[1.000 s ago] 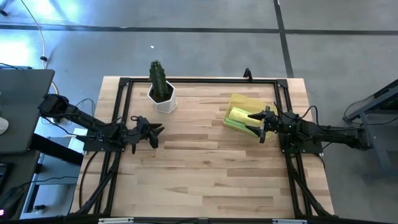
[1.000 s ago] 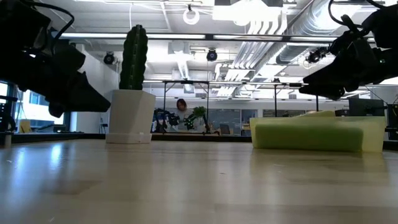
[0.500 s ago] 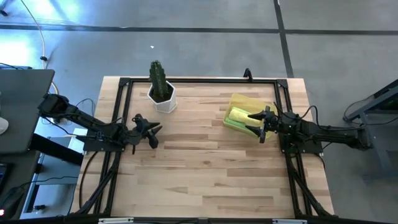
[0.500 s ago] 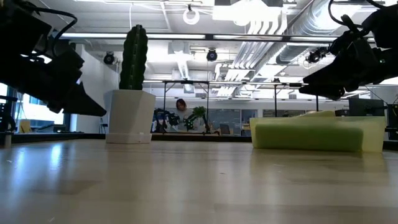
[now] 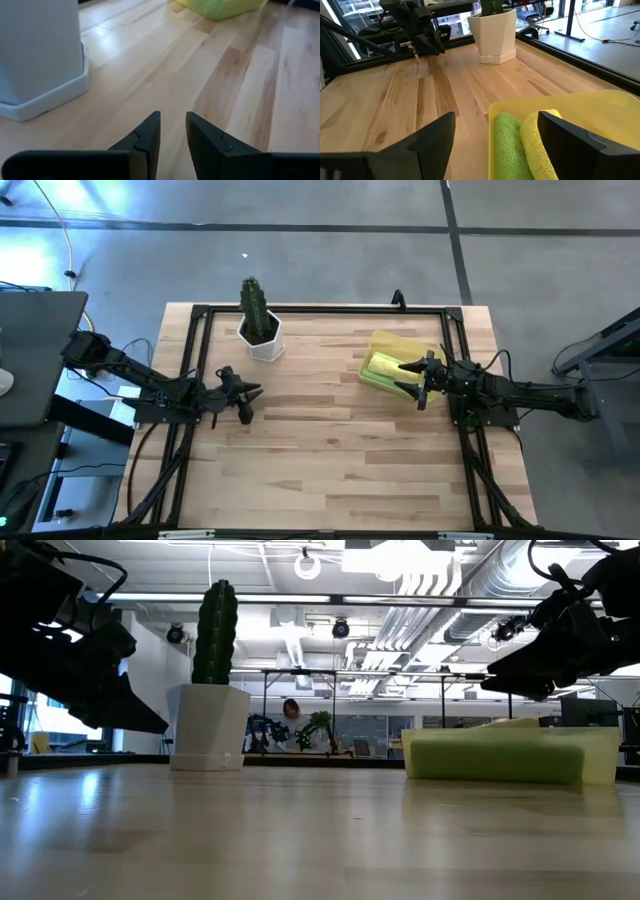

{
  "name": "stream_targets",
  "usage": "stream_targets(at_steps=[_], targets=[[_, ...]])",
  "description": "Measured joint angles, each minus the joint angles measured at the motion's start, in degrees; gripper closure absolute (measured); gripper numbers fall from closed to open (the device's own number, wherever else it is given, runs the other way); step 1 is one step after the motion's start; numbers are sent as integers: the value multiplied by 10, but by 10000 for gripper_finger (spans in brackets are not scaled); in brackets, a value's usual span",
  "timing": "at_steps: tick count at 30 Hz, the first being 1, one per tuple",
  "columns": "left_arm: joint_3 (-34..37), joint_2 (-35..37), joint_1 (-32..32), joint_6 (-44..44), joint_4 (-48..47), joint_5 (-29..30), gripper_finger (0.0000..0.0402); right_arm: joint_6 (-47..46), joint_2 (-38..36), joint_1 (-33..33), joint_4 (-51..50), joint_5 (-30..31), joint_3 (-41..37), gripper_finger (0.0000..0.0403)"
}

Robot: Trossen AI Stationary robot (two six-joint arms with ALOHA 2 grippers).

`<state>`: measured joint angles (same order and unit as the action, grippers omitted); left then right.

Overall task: Roll microfiber towels into tight, uniform cylinder then place into a basket
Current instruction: Return to Home Position

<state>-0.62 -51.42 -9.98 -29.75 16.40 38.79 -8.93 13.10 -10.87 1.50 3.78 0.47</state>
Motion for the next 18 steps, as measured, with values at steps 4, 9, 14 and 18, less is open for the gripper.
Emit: stream_targets(at_steps=[4, 9, 14, 18], targets=[[0, 0, 0, 0, 0, -14, 319, 0, -1, 0, 0, 0, 0, 128], [0, 43, 0, 0, -14, -25, 320, 0, -25, 0, 0, -3, 0, 128], [-1, 151, 0, -1, -33, -26, 321, 0, -63, 0, 0, -4, 0, 128], [-1, 232, 7, -1, -34, -27, 320, 0, -91, 0, 0, -3, 0, 128]])
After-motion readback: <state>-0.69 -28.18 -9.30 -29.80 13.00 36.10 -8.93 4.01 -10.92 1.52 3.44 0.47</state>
